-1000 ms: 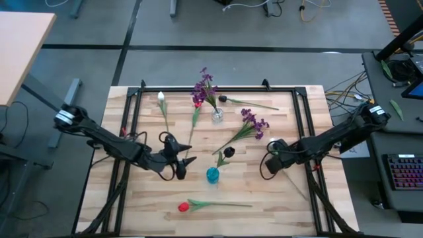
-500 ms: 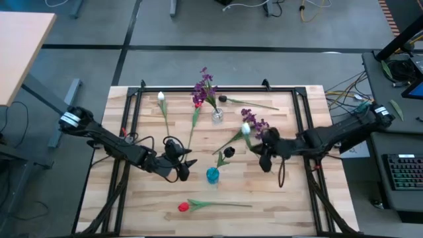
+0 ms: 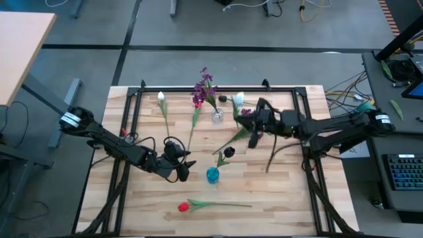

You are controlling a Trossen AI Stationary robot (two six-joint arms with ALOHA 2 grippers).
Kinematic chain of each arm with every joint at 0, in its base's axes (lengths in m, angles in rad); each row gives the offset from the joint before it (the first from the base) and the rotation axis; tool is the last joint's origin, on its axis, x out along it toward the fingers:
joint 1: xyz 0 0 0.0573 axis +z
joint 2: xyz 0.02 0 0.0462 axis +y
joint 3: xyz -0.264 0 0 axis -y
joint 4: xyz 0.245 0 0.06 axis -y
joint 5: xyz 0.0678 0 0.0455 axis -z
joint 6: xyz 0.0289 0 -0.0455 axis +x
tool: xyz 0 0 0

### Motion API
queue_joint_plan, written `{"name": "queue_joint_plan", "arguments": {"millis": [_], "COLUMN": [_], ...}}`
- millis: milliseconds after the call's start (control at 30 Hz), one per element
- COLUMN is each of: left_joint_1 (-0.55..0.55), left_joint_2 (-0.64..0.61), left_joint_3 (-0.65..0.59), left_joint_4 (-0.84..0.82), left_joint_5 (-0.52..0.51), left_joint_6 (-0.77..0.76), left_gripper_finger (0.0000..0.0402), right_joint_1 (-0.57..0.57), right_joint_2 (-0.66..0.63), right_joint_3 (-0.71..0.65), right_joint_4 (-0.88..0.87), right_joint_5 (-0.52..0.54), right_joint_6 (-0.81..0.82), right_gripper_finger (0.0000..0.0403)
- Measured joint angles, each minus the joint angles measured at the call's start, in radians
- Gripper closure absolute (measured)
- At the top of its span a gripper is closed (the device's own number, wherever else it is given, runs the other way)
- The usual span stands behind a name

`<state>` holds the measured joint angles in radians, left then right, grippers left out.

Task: Sort flowers into vase by color
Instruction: Put the bottom white flower into the transparent vase

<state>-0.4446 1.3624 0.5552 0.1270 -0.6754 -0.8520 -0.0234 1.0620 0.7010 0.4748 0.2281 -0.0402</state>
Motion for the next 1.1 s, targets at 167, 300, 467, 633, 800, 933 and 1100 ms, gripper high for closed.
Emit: {"name": "queue_joint_plan", "arguments": {"millis": [167,300,467,633,800,933,1100], "left_joint_1": [0.000,0.000,0.001,0.001,0.001,0.001,0.001], "left_joint_2": [-0.001,-0.002,-0.002,-0.005,-0.006,-0.006,-0.006], "left_joint_3": [0.000,0.000,0.000,0.008,0.008,0.008,0.008], "left_joint_4": [-0.020,-0.025,-0.050,-0.104,-0.129,-0.137,-0.136], "left_joint_5": [0.000,0.000,-0.001,-0.001,-0.004,-0.007,-0.007], "left_joint_6": [-0.004,-0.004,-0.004,-0.025,-0.026,-0.026,-0.030], "left_gripper_finger": [0.0157,0.0157,0.0157,0.0157,0.0157,0.0157,0.0157], "right_joint_1": [-0.111,-0.202,-0.278,-0.301,-0.300,-0.300,-0.300], "right_joint_2": [0.107,0.206,0.325,0.389,0.415,0.423,0.429], "right_joint_3": [-0.001,-0.001,-0.001,0.010,0.011,0.011,0.011], "right_joint_4": [0.273,0.479,0.656,0.684,0.694,0.694,0.687], "right_joint_5": [0.000,-0.062,-0.107,-0.123,-0.125,-0.124,-0.124], "right_joint_6": [-0.065,-0.028,0.045,0.074,0.040,0.026,0.022], "right_gripper_finger": [0.0387,0.0387,0.0387,0.0387,0.0387,0.0387,0.0379]}}
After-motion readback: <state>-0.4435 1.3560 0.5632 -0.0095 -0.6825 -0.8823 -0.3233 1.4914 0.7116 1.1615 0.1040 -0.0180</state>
